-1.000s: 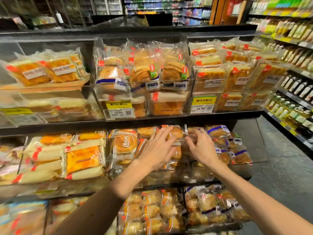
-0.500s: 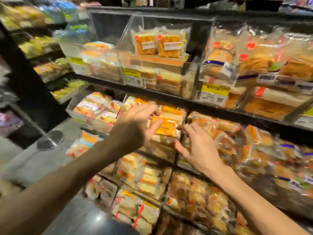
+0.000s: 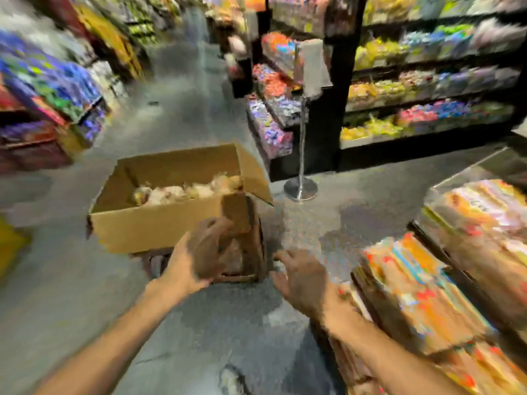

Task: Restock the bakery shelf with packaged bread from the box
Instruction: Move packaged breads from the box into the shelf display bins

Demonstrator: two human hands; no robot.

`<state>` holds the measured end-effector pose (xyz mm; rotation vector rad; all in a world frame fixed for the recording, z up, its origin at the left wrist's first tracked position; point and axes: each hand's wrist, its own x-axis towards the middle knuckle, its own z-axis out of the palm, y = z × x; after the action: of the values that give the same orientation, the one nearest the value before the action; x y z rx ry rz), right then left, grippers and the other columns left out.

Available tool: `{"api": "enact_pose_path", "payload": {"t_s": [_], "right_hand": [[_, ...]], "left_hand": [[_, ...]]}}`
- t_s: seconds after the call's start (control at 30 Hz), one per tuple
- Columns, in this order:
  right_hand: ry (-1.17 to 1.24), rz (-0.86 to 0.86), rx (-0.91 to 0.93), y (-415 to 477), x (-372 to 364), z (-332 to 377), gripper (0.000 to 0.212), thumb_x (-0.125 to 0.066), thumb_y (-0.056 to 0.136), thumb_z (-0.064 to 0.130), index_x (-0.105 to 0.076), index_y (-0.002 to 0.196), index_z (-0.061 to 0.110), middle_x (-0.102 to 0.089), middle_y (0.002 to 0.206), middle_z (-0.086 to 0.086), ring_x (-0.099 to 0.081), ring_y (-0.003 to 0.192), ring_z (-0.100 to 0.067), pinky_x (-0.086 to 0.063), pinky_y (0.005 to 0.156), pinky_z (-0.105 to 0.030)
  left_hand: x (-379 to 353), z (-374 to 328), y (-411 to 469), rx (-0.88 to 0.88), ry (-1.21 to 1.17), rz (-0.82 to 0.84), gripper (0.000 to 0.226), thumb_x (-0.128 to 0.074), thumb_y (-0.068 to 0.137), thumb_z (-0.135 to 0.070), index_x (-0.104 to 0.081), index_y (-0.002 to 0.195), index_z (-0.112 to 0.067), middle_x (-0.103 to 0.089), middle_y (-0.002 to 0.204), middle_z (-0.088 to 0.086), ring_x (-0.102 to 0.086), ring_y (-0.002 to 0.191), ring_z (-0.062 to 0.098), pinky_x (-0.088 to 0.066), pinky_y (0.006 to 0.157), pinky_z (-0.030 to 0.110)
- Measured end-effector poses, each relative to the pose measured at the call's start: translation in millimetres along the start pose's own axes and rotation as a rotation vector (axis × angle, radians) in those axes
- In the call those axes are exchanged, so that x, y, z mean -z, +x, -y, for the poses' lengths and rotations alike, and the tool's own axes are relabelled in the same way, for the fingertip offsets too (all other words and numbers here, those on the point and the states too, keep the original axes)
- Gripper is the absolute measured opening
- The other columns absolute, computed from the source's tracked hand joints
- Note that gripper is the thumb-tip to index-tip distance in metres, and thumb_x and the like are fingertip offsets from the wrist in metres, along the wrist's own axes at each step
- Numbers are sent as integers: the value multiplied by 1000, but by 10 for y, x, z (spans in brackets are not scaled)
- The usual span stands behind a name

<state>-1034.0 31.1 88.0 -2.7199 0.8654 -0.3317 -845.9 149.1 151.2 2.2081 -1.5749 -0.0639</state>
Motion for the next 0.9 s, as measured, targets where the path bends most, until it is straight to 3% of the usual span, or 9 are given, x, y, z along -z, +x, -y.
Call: {"api": "enact_pose_path", "payload": {"t_s": [0.07,0.13,0.2,0.47,0.67,0.9], "right_hand": [[4,3,63,572,-173,380,29,-55,76,38,-68,89,16,-63,80,-4,-65,70,-29,-54,52,-35],[28,82,50,1179,-317,638,28,-53,92,35,-63,110,17,-63,104,-4,-62,94,-26,-54,76,-38],[39,151,63,1692,-468,866,30,-50,97,38,-56,120,19,-58,117,-1,-55,107,-22,-49,87,-36],[50,284,40,3220,-1191,1181,32,-51,97,38,-54,122,20,-55,121,-2,-50,116,-22,-43,95,-36],[43,407,1,4417,-1855,907,40,-52,97,37,-53,133,17,-56,131,-3,-48,124,-24,-45,101,-39],[2,726,-97,5583,-2880,404,34,-56,92,33,-56,122,16,-58,125,-10,-52,119,-29,-48,95,-41]], "left_hand": [[-18,651,193,92,27,7,28,-59,95,-36,-61,118,-22,-64,114,3,-65,96,25,-48,73,32],[-27,1172,415,128,43,8,27,-63,93,-31,-62,117,-21,-65,111,3,-65,90,27,-53,68,36],[-49,1607,649,174,82,48,25,-64,91,-28,-61,114,-20,-65,108,3,-63,90,29,-52,65,39],[-349,2908,1646,399,105,185,32,-57,92,-26,-56,123,-18,-61,121,8,-56,113,30,-48,91,43],[-776,3742,2393,513,62,281,30,-47,101,-31,-57,125,-17,-60,120,12,-55,114,32,-47,91,40],[-1512,4716,3039,768,-102,624,37,-54,95,-37,-55,127,-19,-62,124,12,-58,115,33,-50,94,43]]}}
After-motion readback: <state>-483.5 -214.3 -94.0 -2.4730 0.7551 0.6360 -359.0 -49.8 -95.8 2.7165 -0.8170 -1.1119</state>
